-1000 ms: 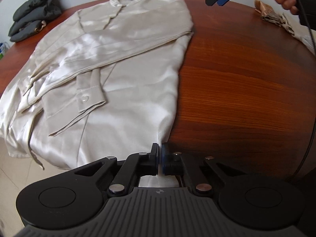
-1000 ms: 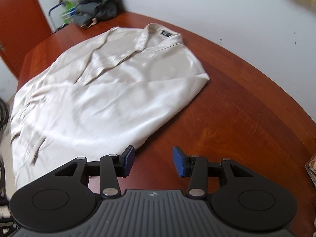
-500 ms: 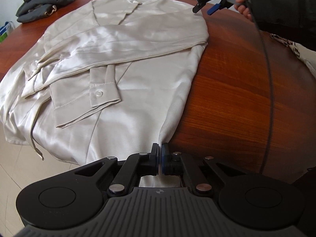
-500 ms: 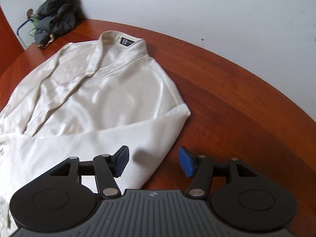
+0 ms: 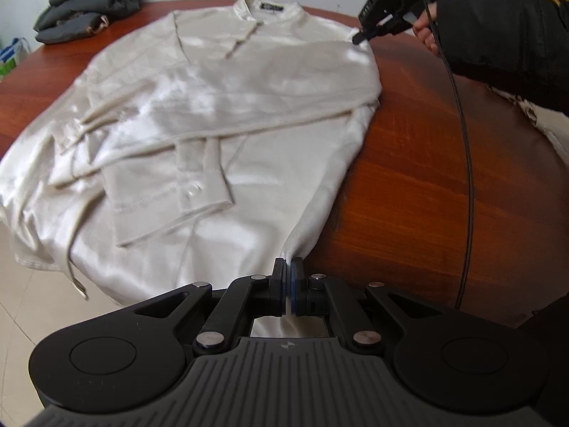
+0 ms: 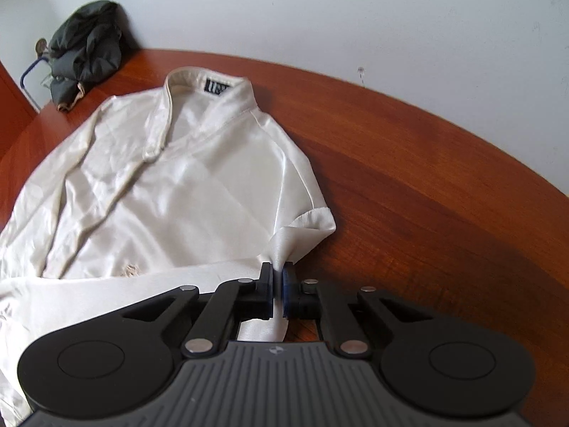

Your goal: Fold clothes

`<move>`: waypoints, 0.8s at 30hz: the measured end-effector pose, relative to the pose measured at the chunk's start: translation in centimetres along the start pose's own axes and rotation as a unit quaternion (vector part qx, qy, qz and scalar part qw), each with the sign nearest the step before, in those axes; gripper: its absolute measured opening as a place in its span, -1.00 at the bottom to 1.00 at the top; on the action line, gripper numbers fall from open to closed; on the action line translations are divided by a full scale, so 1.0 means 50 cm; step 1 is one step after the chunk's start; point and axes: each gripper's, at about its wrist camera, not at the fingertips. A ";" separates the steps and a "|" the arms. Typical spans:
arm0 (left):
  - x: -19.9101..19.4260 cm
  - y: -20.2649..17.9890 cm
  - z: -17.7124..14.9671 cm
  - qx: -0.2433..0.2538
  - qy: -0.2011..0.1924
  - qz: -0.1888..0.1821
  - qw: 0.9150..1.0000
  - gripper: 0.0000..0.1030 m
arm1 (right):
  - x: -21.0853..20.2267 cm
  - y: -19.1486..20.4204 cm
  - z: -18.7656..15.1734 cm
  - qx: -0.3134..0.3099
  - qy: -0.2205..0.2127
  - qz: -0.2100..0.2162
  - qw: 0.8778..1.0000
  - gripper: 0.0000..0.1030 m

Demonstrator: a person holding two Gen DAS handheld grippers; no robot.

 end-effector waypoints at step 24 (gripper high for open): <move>-0.040 0.459 0.146 -0.046 -0.087 -0.012 0.995 -0.96 | 0.040 0.364 0.229 -0.007 -0.075 -0.035 0.997 -0.91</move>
Point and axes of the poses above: each gripper's, at about its wrist camera, not at the fingertips, and x roughly the way its jaws point, y to its left, z to its top, and after that the axes turned 7 degrees about z, right-handed
